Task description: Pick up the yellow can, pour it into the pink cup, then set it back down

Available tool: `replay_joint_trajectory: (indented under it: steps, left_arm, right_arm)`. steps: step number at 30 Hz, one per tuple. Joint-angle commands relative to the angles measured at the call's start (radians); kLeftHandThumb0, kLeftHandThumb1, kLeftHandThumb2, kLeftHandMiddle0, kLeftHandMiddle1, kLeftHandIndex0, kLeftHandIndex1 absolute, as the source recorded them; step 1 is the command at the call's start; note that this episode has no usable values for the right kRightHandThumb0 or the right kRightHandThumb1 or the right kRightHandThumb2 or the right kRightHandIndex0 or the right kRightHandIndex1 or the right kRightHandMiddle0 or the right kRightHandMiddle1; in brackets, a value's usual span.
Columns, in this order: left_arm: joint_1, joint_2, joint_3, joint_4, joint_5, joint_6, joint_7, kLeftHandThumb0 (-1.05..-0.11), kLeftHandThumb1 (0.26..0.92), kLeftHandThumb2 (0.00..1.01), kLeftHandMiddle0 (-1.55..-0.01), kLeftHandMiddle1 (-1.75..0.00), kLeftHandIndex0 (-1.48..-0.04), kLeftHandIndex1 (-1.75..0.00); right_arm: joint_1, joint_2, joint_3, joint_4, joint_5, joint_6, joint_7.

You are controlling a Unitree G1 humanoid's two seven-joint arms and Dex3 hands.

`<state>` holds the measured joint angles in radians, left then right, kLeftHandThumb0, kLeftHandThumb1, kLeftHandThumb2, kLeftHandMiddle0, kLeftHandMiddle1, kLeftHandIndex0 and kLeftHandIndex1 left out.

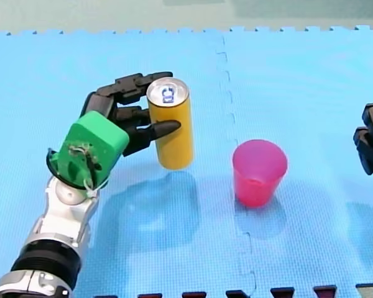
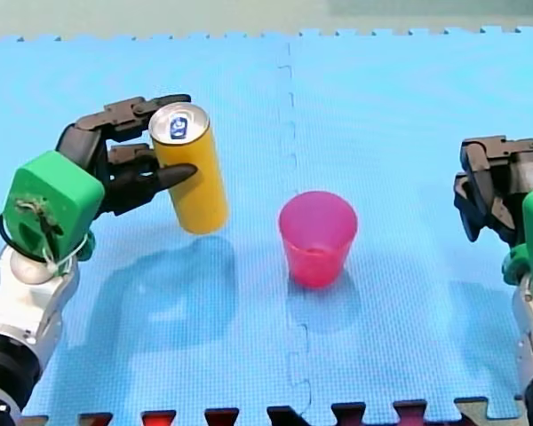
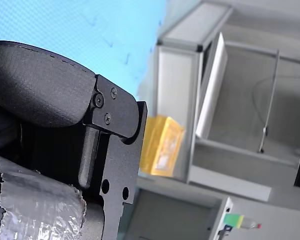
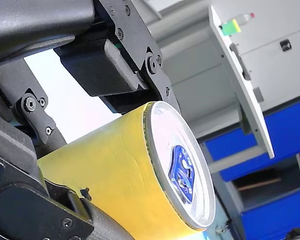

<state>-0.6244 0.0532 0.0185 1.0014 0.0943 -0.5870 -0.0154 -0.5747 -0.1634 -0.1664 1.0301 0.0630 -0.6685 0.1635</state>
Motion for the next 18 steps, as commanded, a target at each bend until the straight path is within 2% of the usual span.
replay_joint_trajectory:
  steps: [1,12,18]
  left_arm:
    - [-0.021,0.006,0.0,-0.004,-0.002,0.002,0.005,-0.423,0.75,0.0,-1.39,-0.01,-1.26,0.0]
    - [-0.07,0.01,-0.02,0.003,0.04,0.011,0.059,-0.416,0.752,0.0,-1.4,-0.01,-1.26,0.0]
    - [-0.111,-0.001,-0.026,0.035,0.051,0.024,0.083,-0.414,0.753,0.0,-1.4,-0.01,-1.26,0.0]
  right_arm:
    - [-0.008,0.0,0.001,0.007,-0.002,-0.007,-0.005]
    - [-0.013,0.001,0.006,0.015,-0.011,-0.018,-0.018]
    - [-0.012,0.002,0.007,0.012,-0.01,-0.02,-0.019]
